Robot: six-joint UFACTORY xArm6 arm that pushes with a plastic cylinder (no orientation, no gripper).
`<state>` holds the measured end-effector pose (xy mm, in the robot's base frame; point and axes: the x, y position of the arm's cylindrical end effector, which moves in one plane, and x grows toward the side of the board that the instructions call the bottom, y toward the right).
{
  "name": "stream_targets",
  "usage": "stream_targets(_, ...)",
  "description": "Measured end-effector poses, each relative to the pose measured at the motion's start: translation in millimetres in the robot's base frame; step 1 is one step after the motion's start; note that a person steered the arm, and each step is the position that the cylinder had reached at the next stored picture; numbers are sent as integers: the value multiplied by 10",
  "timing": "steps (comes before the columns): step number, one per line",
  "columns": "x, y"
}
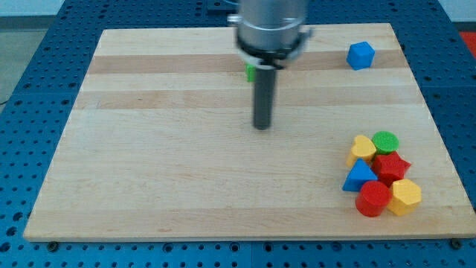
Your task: Slide the green star to the left of the yellow heart
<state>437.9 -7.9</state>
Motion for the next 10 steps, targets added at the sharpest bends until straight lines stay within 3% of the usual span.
stream_targets(2,-1092,-804)
stream_targets(3,-1365,-704)
stream_targets(4,-1263,-191)
stream_targets(5,-844,355)
stream_targets(6,-717,441)
stream_targets(10,-2186,537)
